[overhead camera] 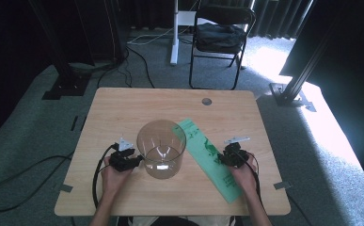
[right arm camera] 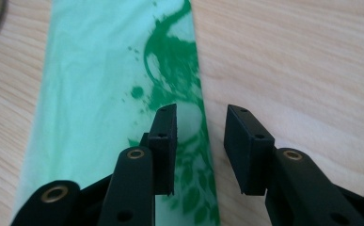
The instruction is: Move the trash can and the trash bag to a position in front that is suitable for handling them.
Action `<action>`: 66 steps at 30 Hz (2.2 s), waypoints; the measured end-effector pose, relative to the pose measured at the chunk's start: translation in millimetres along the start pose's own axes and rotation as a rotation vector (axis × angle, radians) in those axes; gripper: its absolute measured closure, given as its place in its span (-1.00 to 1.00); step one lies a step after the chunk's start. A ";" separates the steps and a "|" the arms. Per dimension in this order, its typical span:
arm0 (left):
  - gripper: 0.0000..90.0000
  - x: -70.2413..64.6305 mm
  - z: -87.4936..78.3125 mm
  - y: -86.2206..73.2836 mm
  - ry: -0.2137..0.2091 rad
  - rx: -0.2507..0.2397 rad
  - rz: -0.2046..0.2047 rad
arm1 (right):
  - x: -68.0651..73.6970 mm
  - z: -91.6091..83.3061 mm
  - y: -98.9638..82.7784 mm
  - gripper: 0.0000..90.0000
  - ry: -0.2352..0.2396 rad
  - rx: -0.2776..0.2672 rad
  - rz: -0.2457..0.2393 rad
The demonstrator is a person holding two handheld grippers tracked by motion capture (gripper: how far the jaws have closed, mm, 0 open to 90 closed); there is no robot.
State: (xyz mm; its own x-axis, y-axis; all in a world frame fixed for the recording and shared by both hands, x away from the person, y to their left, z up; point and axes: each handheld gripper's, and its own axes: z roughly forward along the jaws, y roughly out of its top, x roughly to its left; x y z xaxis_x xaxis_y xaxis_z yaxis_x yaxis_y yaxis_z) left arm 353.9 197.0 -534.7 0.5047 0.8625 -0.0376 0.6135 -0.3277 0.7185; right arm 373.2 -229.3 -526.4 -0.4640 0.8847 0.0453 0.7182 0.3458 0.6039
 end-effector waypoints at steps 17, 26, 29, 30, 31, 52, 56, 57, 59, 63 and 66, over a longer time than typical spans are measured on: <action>0.12 0.4 1.7 -0.2 0.002 0.003 0.006 | -3.2 -2.7 -1.2 1.00 0.001 0.029 -0.026; 0.12 1.4 4.2 1.2 0.001 0.001 0.000 | -31.1 -9.1 -5.3 1.00 -0.049 0.034 0.008; 0.12 2.3 5.4 1.9 0.003 0.000 -0.002 | -36.7 -11.5 -9.4 0.98 -0.052 0.039 0.011; 0.12 2.5 5.8 2.1 0.002 -0.001 -0.005 | -37.6 -12.7 -10.8 0.87 -0.048 0.036 0.018; 0.12 2.7 6.6 2.5 0.003 -0.002 -0.005 | -37.2 -15.0 -12.2 0.72 -0.070 0.012 0.022; 0.20 -8.3 10.8 6.1 -0.001 0.005 0.044 | 35.3 12.0 23.6 0.38 0.028 -0.059 -0.139; 0.20 -12.4 11.6 6.0 -0.005 0.010 0.056 | 42.5 21.1 26.5 0.40 0.037 -0.047 -0.149; 0.20 -13.6 11.9 6.2 -0.008 0.010 0.060 | 44.5 24.0 27.5 0.40 0.042 -0.043 -0.144; 0.20 -15.9 12.8 6.6 -0.010 0.011 0.069 | 44.8 24.7 27.8 0.40 0.044 -0.043 -0.148; 0.20 -19.5 14.0 7.1 -0.014 0.015 0.078 | 45.4 28.2 30.5 0.42 0.045 -0.044 -0.147; 0.20 -21.3 14.1 7.3 -0.013 0.017 0.090 | 45.2 30.1 30.8 0.46 0.043 -0.038 -0.149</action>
State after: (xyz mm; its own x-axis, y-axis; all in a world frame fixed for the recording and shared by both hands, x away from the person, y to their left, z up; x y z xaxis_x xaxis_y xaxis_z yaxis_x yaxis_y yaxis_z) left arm 356.2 170.7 -538.4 0.5662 0.8241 0.0175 0.5756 -0.4106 0.7072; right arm 389.9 -169.3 -529.7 -0.5860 0.8102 -0.0135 0.6204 0.4593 0.6357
